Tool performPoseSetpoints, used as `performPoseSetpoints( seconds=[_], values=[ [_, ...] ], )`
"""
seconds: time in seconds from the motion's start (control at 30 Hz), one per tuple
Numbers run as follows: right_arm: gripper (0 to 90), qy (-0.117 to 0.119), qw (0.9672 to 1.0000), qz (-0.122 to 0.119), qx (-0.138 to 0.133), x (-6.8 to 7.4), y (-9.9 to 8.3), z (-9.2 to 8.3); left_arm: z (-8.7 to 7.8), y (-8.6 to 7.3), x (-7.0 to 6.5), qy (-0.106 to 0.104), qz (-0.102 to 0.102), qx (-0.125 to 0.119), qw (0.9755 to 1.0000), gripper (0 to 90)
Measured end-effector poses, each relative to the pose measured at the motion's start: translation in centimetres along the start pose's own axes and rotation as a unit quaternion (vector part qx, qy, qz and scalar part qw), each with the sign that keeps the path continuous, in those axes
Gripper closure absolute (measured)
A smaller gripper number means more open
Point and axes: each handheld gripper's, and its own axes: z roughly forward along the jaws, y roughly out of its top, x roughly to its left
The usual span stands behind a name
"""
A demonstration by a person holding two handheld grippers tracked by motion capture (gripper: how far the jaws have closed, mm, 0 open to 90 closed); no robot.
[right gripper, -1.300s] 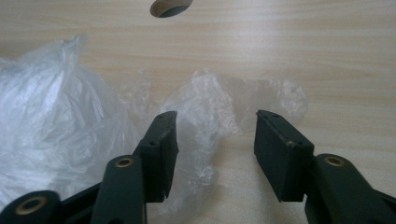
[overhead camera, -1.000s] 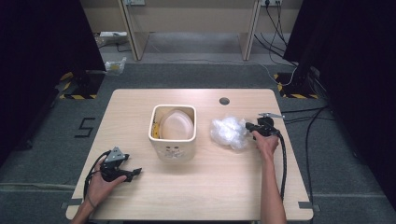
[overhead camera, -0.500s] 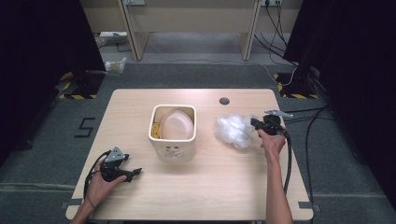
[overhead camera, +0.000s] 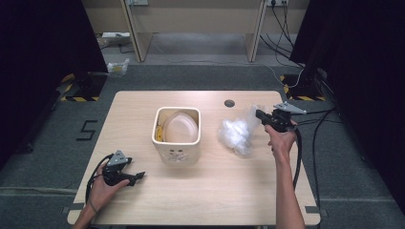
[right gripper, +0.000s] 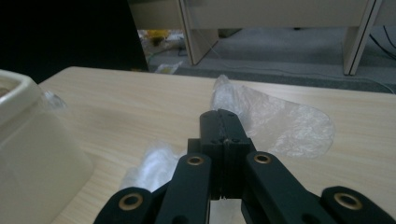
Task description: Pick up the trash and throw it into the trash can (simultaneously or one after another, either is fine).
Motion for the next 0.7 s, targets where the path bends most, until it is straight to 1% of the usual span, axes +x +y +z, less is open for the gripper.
performPoseSetpoints(
  seconds=[0.13, 0.23, 0.27, 0.37, 0.47, 0.57, 0.6, 0.63, 0.7],
  values=[
    [90.0, -0.003, 0.9999, -0.004, -0.016, 0.0, 0.9, -0.8, 0.0, 0.0, 0.0, 0.000, -0.002, -0.002, 1.0000, 14.2],
    [90.0, -0.002, 0.9997, -0.002, -0.023, 0.1, 1.4, -1.2, 0.0, 0.0, 0.0, 0.000, -0.002, -0.001, 1.0000, 14.2],
    [90.0, 0.001, 0.9995, 0.001, -0.033, 0.1, 1.8, -1.6, 0.0, 0.0, 0.0, 0.000, -0.002, -0.001, 1.0000, 14.2],
    [90.0, 0.003, 0.9992, -0.003, -0.039, 0.4, 2.2, -2.1, 0.0, 0.0, 0.0, 0.000, -0.001, -0.001, 1.0000, 14.2],
    [90.0, 0.013, 0.9989, -0.001, -0.046, 0.8, 2.6, -2.4, 0.0, 0.0, 0.0, 0.000, -0.002, -0.002, 1.0000, 14.2],
    [90.0, 0.018, 0.9986, -0.003, -0.050, 1.1, 2.9, -2.6, 0.0, 0.0, 0.0, 0.000, -0.001, -0.001, 1.0000, 14.2],
    [90.0, 0.022, 0.9983, -0.006, -0.053, 1.5, 3.3, -2.7, 0.0, 0.0, 0.0, 0.000, -0.001, -0.001, 1.0000, 14.2],
    [90.0, 0.022, 0.9983, -0.006, -0.053, 1.5, 3.3, -2.7, 0.0, 0.0, 0.0, 0.000, -0.001, -0.001, 1.0000, 14.2],
    [90.0, 0.030, 0.9978, -0.007, -0.058, 2.2, 3.8, -2.8, 0.0, 0.0, 0.0, 0.000, -0.001, -0.001, 1.0000, 14.2]
  ],
)
